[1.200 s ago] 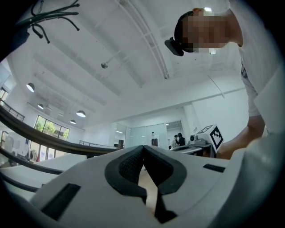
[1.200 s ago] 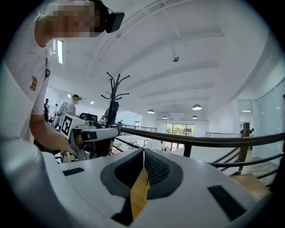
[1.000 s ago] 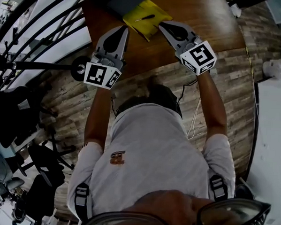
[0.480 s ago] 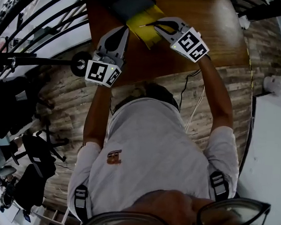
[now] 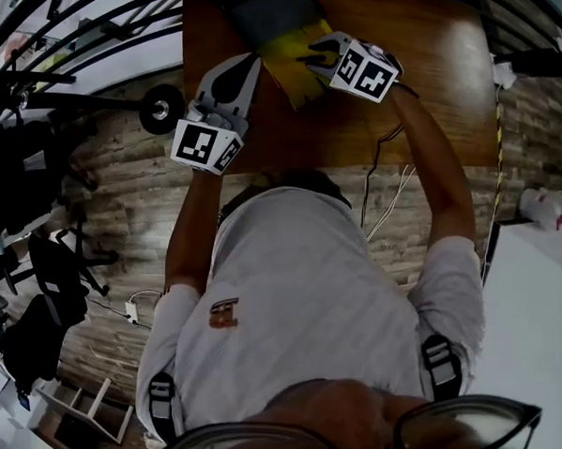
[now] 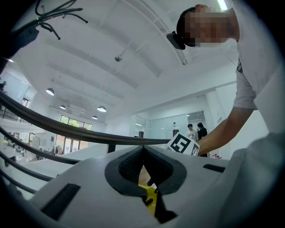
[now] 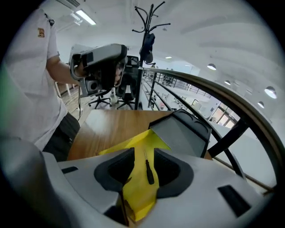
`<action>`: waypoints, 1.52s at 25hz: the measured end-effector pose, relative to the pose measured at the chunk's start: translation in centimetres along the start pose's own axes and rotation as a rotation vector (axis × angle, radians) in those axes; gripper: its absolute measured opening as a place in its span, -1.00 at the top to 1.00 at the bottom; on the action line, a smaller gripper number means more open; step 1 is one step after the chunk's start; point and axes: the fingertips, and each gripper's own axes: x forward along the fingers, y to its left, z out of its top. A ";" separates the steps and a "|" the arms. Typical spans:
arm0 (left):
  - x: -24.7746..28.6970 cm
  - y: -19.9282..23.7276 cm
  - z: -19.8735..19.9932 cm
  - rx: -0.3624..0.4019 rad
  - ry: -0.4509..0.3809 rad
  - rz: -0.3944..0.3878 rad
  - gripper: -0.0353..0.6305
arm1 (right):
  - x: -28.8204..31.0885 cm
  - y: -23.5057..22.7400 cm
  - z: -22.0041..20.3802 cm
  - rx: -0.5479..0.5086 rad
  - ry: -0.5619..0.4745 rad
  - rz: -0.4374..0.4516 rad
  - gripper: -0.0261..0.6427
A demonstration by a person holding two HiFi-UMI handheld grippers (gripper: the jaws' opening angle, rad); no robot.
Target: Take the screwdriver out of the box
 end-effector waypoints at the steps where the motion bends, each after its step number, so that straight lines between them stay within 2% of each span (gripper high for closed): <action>1: 0.2 0.2 -0.2 0.001 0.004 0.010 0.83 | 0.8 -0.3 -0.5 -0.019 0.023 0.022 0.50; 7: 1.2 1.0 -1.5 0.007 0.028 0.061 0.83 | 4.4 -1.5 -4.0 -0.138 0.179 0.142 0.50; 15: 1.6 2.4 -2.3 0.004 0.050 0.113 0.83 | 7.5 -2.1 -7.0 -0.217 0.323 0.260 0.50; 25: 1.2 4.2 -3.3 -0.007 0.060 0.155 0.83 | 9.7 -2.5 -8.0 -0.253 0.393 0.325 0.56; 35: 0.2 4.8 -3.7 -0.016 0.067 0.165 0.83 | 10.1 -2.2 -8.4 -0.222 0.409 0.360 0.61; 38: 0.0 4.8 -3.7 -0.017 0.069 0.160 0.83 | 10.1 -2.4 -8.2 -0.232 0.403 0.332 0.66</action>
